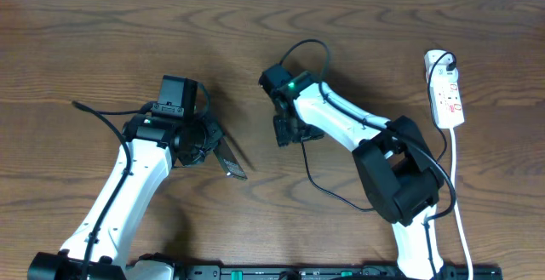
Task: Plug charger to phone and switch on socket
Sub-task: 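Grasp the black cable near its USB-C plug with the right gripper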
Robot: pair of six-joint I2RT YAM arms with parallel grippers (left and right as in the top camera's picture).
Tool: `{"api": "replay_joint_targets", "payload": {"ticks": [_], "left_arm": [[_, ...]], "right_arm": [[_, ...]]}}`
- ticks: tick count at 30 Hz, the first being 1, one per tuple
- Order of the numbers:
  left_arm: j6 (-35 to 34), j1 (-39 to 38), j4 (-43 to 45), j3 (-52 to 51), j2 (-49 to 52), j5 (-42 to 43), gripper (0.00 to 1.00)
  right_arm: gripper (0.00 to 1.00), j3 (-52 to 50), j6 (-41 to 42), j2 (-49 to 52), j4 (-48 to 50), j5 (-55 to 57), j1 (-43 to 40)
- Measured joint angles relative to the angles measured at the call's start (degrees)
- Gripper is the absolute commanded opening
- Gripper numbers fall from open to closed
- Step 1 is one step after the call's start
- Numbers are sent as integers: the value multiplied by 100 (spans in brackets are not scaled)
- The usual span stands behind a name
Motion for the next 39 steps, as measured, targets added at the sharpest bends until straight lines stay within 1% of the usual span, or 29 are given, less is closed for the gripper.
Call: {"api": "replay_joint_targets", "payload": {"ticks": [1,2,6,10,12,13,14,17,22,25,28,29,31,33,39], "left_arm": [[0,0,0,0,0,2,7],[0,0,0,0,0,0,7],[0,0,-2,0,0,0,8],[0,0,0,0,0,0,7],[0,0,0,0,0,0,7],[0,0,0,0,0,0,8],[2,0,-2,0,0,2,7],[0,0,-7,0,0,0,7],[0,0,-11,0,0,0,7],[0,0,-17,0,0,0,8],[0,0,-42,0,0,0,8],[0,0,-46,0,0,0,7],[0,0,-55,0,0,0,8],[0,0,-76,0,0,0,7],[0,0,-133,0,0,0,8]], "right_arm": [[55,-2,177,2,129,-35,-90],[53,0,339,4,264,-35,-188],[52,0,879,13,699,131,-601],[50,13,1152,42,811,243,-713],[41,59,1233,90,785,269,-695],[34,109,1285,133,769,269,-691],[31,164,1294,179,778,249,-678],[26,308,1318,278,789,122,-608],[25,378,1320,326,809,-190,-444],[27,402,1320,337,708,-358,-398],[24,413,1318,339,632,-483,-400],[22,413,1325,339,619,-503,-402],[15,413,1370,339,588,-544,-409],[2,411,1453,341,557,-575,-433],[1,400,1563,345,544,-857,-573]]}}
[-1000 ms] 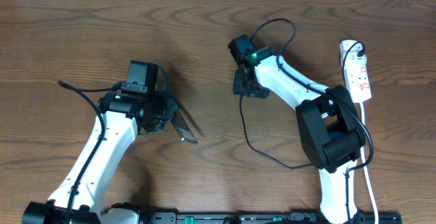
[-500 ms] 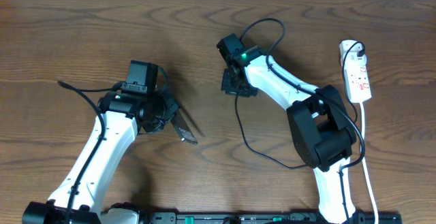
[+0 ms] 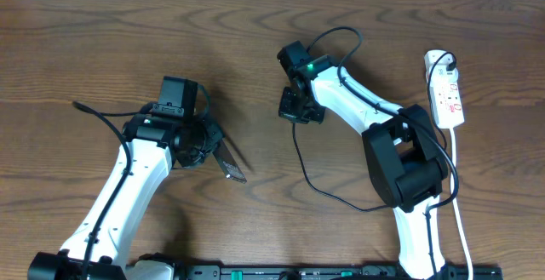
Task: Plug charger to phone and switch on socket
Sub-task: 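Grasp the black cable near its USB-C plug with the right gripper, then raise the phone upright with the left gripper, bring plug below it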
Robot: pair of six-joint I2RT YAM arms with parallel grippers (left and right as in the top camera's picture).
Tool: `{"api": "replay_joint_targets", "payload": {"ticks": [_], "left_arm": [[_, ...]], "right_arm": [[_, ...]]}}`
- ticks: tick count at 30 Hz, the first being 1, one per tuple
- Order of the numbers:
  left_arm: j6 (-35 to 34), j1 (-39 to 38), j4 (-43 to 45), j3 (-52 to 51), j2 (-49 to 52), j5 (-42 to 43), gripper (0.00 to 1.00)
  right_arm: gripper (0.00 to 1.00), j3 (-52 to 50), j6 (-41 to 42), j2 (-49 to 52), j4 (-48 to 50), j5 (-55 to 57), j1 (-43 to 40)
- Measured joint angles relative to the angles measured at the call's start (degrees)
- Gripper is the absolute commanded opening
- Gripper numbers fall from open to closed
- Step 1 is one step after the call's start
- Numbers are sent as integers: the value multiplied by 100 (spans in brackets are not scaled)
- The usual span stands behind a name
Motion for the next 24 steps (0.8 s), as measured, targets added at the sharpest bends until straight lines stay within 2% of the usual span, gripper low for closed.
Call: {"api": "replay_joint_targets", "payload": {"ticks": [5,8,14,20,21,23,24], "left_arm": [[-208,0,-181,0,0,0,7],[-385,0,-149,0,0,11,7],[422,7,1257,-39,7,997,8],[682,291,2103,-46,28,1838,7],[708,382,2295,-48,28,2092,8],[723,498,2553,-61,28,2417,7],[728,551,2761,-63,37,2621,8]], "right_arm": [[1,-15,-466,4,-61,-584,-94],[1,-103,-911,-39,-577,-1156,-109],[1,-527,-1867,-514,-1598,-1237,-116],[1,-1054,-2651,-2879,-1676,-1615,-190],[1,-1521,-2752,-3735,-1423,-1716,-199],[1,-2061,-2811,-4415,-1086,-1777,-205],[1,-2612,-2846,-4994,-619,-1873,-205]]}}
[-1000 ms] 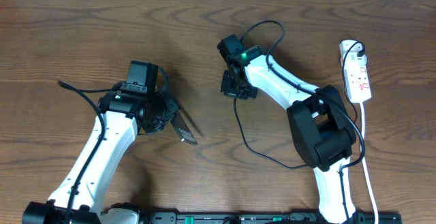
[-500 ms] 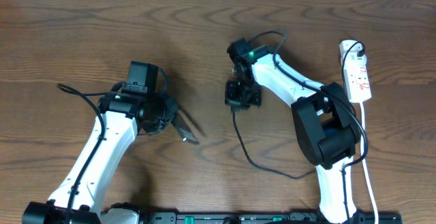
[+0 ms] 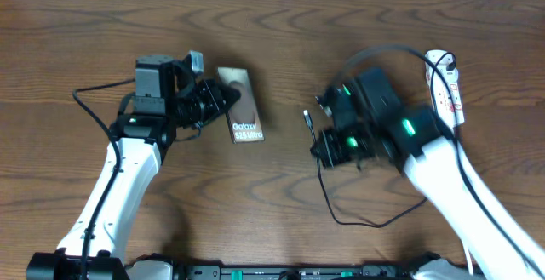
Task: Plug charger to phone and switch on socket
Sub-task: 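Raise the phone upright with the left gripper, bring plug below it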
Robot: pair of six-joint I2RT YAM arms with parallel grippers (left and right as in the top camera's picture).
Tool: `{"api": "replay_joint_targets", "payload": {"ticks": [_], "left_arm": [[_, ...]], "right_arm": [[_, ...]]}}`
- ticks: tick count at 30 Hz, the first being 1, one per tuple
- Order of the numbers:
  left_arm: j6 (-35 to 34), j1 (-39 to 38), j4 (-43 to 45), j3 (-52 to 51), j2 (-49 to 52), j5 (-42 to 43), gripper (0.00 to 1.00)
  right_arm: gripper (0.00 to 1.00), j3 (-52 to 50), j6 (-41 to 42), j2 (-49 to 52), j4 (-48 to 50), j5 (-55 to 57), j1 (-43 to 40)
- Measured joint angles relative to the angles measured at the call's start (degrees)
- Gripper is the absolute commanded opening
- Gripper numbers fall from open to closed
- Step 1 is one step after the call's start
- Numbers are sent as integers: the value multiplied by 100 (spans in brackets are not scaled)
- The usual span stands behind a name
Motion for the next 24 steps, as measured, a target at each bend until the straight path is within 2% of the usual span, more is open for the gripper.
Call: {"api": "replay_joint_targets", "payload": {"ticks": [3,6,8,11,15,20,24], "left_arm": [[2,81,730,0,2,632,7],[-129,87,1276,0,0,1176,8],[-243,85,1469,0,0,1558,8],[-348,85,1665,0,0,1928,7],[-667,85,1969,-4,2,2168,7],[-1609,-46,3812,-37,2,2236,7],[-2138,-179,4328,-35,0,1941,7]], "right_arm": [[1,-1169,-22,-1110,986,-297,0],[1,-2594,264,-2157,2559,-780,0],[1,-3150,542,-2345,3344,-981,0],[1,-3788,1086,-2334,4743,-1425,0],[1,-3941,1576,-1978,5646,-1816,0],[1,-3982,2159,-1215,7114,-2326,0],[1,-3985,2435,-752,7783,-2675,0]]}}
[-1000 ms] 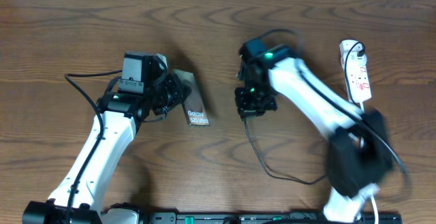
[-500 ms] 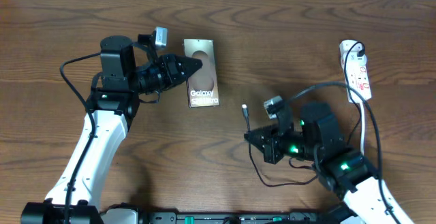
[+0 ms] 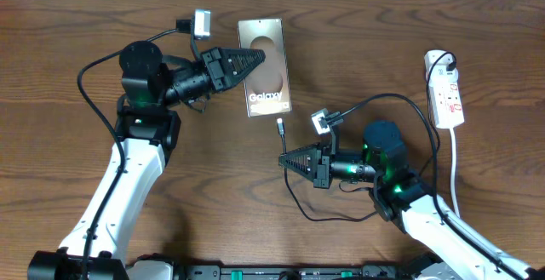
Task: Plug charger to phone and switch on socket
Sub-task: 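Raise the phone upright with the left gripper, bring plug below it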
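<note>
The phone (image 3: 271, 80) faces up at the back centre, its screen showing a "Galaxy" wallpaper. My left gripper (image 3: 255, 57) reaches in from the left, and its fingers close to a point over the phone's left edge. The charger plug (image 3: 279, 126) hangs just below the phone's bottom edge, a small gap away. My right gripper (image 3: 287, 159) points left just under the plug, shut on the black charger cable (image 3: 300, 205). The white socket strip (image 3: 445, 93) lies at the far right, away from both grippers.
The white cord (image 3: 456, 178) of the socket strip runs down the right side towards the front edge. The black cable loops over the table in front of the right arm. Bare wooden table (image 3: 68, 25) surrounds the arms.
The phone has moved right and farther back and now shows its full screen. My right gripper has moved left and forward with the cable, so the plug now sits just below the phone.
My left gripper first held the phone low and edge-on at centre left, while the right gripper held the cable near the centre. The phone then stood at the back left, face showing, with the right arm swung right. Now phone and plug are close together at the back centre.
</note>
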Robot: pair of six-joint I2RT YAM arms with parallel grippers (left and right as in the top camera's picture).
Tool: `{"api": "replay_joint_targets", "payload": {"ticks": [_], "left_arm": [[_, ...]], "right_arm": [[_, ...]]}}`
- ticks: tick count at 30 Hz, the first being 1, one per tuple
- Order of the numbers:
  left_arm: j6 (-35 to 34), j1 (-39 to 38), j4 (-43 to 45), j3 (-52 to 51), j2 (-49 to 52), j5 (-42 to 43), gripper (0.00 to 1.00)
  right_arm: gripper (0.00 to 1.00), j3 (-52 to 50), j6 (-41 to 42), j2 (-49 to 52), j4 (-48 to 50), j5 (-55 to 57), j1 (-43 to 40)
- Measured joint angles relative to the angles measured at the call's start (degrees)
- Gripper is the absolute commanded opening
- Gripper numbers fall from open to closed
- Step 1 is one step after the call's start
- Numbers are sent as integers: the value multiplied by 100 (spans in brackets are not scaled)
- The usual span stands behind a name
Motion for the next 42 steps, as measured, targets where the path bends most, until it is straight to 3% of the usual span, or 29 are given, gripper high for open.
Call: {"api": "replay_joint_targets", "payload": {"ticks": [20,42], "left_arm": [[-811,-120,1250,0,2,-463,7],[-1064,-122,1554,0,2,-168,7]], "right_arm": [[1,-278,168,153,2380,-1117,-28],[1,-278,846,155,2942,-785,-240]]}}
